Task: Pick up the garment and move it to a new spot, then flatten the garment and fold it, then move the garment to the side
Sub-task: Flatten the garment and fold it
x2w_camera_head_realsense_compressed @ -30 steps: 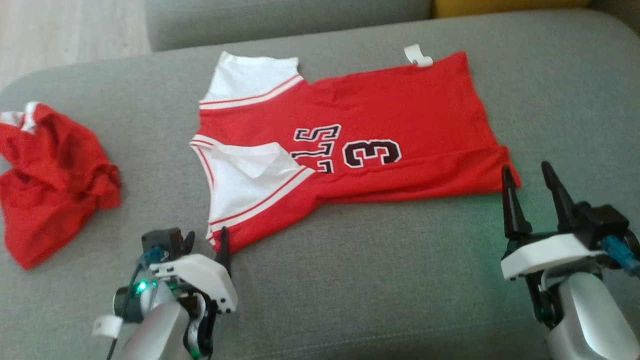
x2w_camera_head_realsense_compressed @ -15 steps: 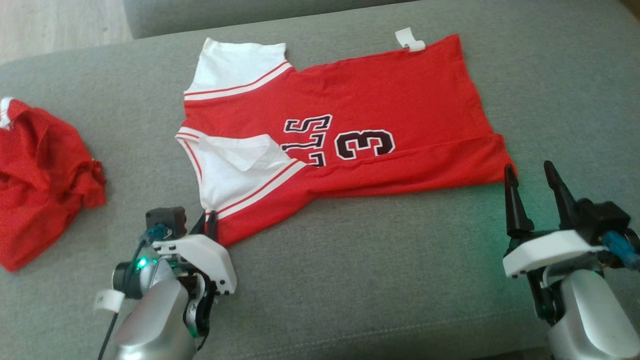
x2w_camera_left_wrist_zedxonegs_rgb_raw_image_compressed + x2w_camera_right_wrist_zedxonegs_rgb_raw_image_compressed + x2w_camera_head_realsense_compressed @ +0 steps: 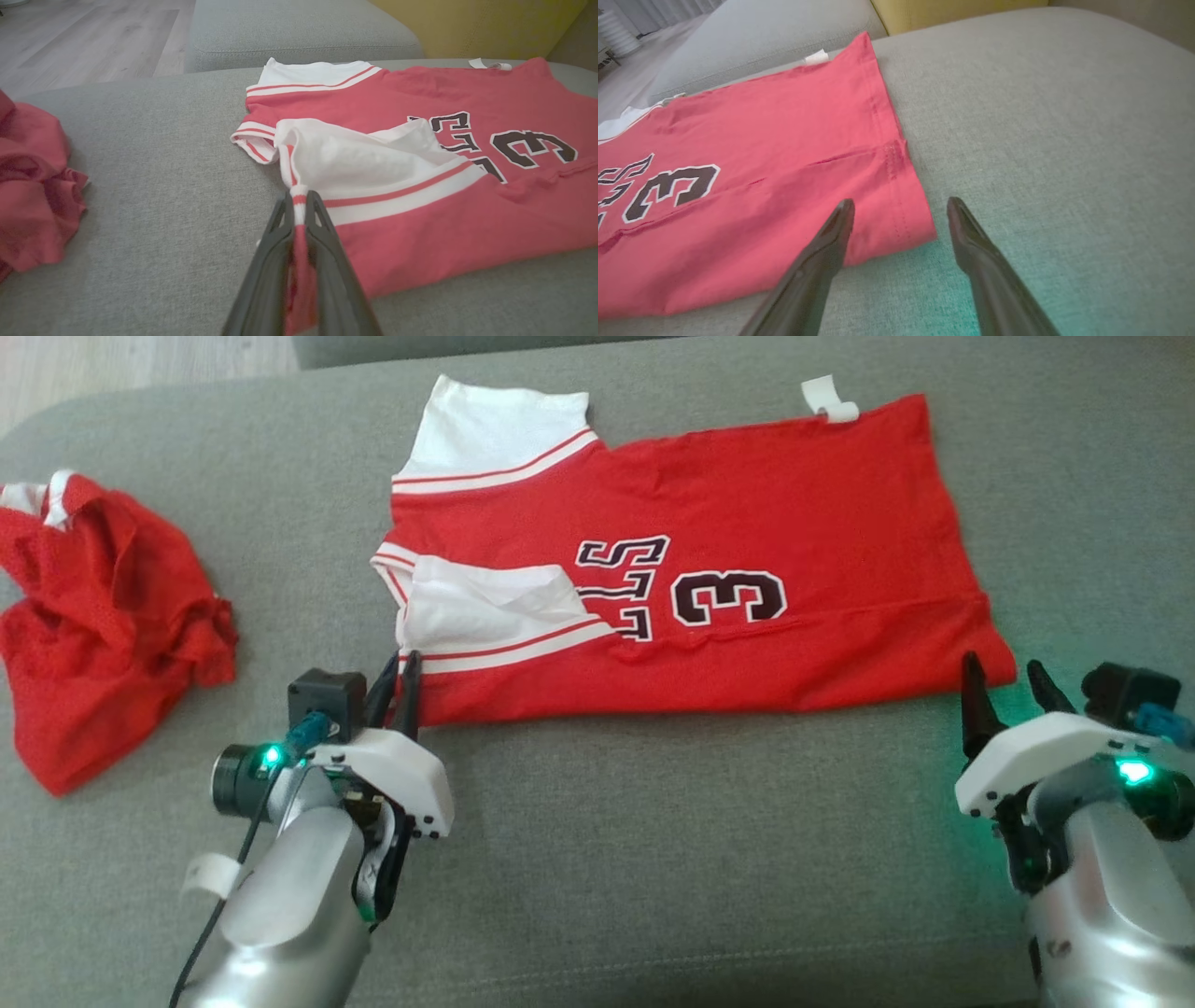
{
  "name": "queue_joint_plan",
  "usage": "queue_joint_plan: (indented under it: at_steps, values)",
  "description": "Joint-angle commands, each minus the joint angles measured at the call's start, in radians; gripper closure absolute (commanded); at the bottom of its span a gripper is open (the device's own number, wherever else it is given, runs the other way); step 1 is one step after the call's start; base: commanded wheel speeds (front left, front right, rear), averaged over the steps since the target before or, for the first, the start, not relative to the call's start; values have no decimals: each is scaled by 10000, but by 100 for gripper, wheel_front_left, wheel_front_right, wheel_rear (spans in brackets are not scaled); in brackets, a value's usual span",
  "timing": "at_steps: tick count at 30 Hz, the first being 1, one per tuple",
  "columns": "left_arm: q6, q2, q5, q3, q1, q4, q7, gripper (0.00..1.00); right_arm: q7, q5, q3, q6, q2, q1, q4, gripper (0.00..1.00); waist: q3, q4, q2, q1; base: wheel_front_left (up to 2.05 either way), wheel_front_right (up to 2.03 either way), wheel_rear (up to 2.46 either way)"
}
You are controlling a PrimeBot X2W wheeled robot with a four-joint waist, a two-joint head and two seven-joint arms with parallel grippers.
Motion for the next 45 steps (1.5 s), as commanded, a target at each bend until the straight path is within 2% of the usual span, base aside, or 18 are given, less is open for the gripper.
queue_joint_plan:
  at_steps: [1, 18, 19, 20, 21, 22, 35, 45]
  values:
    - [-28, 317, 85, 295, -459, -299, -147, 100, 78, -55, 94, 35, 95, -453, -121, 0, 70, 60, 0, 0, 0, 0, 0]
    - [-26, 351, 194, 62, -578, -619, -184, 100, 536, -947, -1118, 35, 268, -1649, 1755, 0, 470, 237, 0, 0, 0, 0, 0]
    - [-24, 356, 198, 50, -594, -626, -184, 100, 565, -938, -1139, 35, 273, -1701, 1852, 4, 490, 236, 0, 0, 0, 0, 0]
    - [-22, 361, 200, 38, -610, -631, -185, 100, 574, -897, -1186, 35, 279, -1755, 1936, 51, 508, 234, 0, 0, 0, 0, 0]
    - [-23, 365, 199, 26, -624, -633, -185, 100, 573, -858, -1223, 35, 283, -1803, 2013, 90, 524, 233, 0, 0, 0, 0, 0]
    - [-31, 375, 196, 13, -632, -626, -185, 100, 577, -825, -1236, 35, 284, -1835, 2096, 100, 532, 232, 0, 0, 0, 0, 0]
    - [-120, 703, 67, -116, -200, -314, -112, 100, 438, -444, -940, 35, -114, -1691, 2738, 100, -205, 112, 0, 0, 0, 0, 0]
    - [-194, 941, -160, -255, 704, -497, 181, 100, 1030, 164, -356, 35, -369, -896, 2591, 100, -1235, -10, 0, 0, 0, 0, 0]
